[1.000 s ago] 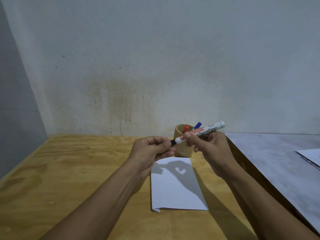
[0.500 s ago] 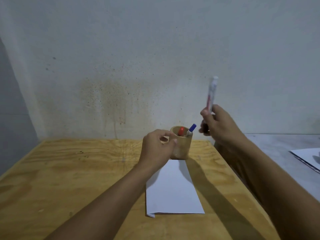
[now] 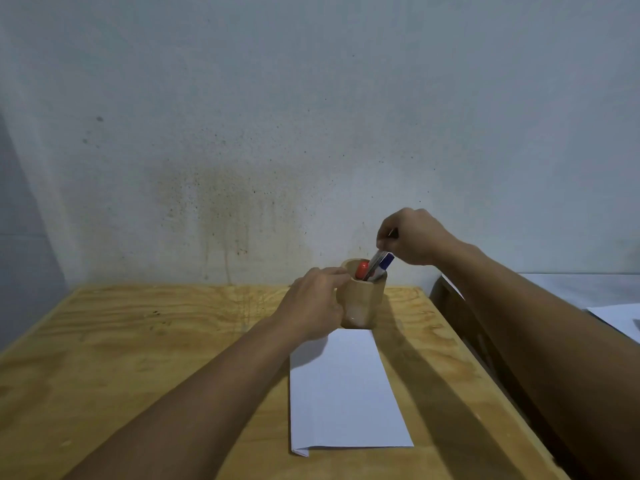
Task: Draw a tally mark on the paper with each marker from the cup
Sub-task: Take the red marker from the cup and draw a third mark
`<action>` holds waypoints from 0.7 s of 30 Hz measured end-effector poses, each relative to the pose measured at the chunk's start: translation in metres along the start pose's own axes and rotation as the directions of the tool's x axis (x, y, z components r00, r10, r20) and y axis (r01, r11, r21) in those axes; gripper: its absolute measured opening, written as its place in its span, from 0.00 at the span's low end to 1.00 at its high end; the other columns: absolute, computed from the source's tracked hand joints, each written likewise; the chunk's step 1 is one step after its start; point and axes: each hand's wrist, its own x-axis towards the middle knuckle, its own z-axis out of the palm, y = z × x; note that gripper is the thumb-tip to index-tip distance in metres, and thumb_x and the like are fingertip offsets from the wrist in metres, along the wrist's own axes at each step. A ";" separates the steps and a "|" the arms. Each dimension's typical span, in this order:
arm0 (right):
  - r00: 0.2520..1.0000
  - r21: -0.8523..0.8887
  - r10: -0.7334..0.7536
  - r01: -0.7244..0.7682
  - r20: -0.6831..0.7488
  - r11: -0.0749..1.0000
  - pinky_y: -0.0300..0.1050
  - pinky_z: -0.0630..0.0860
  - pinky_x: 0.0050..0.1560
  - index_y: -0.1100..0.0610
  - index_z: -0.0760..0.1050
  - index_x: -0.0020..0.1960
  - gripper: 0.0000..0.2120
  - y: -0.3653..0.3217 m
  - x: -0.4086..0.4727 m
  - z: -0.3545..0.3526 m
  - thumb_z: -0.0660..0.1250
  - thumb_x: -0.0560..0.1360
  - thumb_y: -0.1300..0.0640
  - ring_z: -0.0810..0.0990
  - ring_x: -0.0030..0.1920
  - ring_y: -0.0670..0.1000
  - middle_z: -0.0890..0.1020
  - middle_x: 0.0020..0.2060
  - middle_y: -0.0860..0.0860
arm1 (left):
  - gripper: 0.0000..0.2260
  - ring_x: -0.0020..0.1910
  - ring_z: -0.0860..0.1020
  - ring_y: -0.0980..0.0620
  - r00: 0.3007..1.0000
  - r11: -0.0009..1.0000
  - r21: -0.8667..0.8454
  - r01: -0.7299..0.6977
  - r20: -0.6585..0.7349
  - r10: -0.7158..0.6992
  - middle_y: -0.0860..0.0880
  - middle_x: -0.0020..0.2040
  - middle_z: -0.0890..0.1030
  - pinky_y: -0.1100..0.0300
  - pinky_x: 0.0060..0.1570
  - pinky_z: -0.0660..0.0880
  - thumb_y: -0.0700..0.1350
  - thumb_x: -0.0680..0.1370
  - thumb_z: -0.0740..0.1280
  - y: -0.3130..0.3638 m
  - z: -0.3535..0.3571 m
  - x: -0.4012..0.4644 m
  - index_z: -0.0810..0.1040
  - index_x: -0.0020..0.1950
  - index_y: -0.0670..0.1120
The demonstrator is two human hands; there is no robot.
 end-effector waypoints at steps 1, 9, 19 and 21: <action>0.999 0.003 -0.012 0.012 0.031 1.000 0.51 0.81 0.51 0.55 0.84 0.49 0.07 0.001 0.000 0.006 0.67 0.76 0.59 0.82 0.48 0.53 0.86 0.49 0.52 | 0.24 0.69 0.68 0.48 1.000 1.000 -0.007 0.005 -0.001 -0.005 0.52 0.71 0.71 0.49 0.65 0.71 0.37 0.74 0.67 -0.001 0.000 0.001 0.71 0.69 0.49; 0.983 0.112 -0.107 0.091 0.151 0.990 0.57 0.67 0.62 0.43 0.83 0.50 0.10 0.000 -0.012 0.025 0.74 0.69 0.50 0.77 0.54 0.48 0.79 0.58 0.43 | 0.25 0.62 0.73 0.49 0.999 0.997 -0.073 -0.033 0.018 0.034 0.52 0.68 0.73 0.55 0.58 0.73 0.34 0.72 0.67 -0.013 0.000 0.006 0.73 0.68 0.49; 0.992 0.297 -0.126 0.112 0.027 0.948 0.63 0.68 0.64 0.45 0.82 0.46 0.05 0.003 -0.021 0.041 0.73 0.71 0.48 0.78 0.55 0.53 0.81 0.56 0.44 | 0.24 0.58 0.74 0.50 0.999 0.993 -0.110 -0.042 0.011 0.043 0.53 0.65 0.75 0.62 0.50 0.70 0.34 0.72 0.68 -0.015 0.001 0.008 0.73 0.67 0.50; 0.993 0.332 -0.112 0.120 -0.043 0.936 0.62 0.68 0.65 0.46 0.81 0.49 0.05 0.001 -0.023 0.043 0.70 0.73 0.49 0.79 0.54 0.51 0.78 0.53 0.39 | 0.24 0.57 0.74 0.51 0.998 0.992 -0.116 -0.051 0.013 0.053 0.53 0.65 0.74 0.63 0.48 0.69 0.34 0.72 0.67 -0.016 0.002 0.007 0.73 0.67 0.50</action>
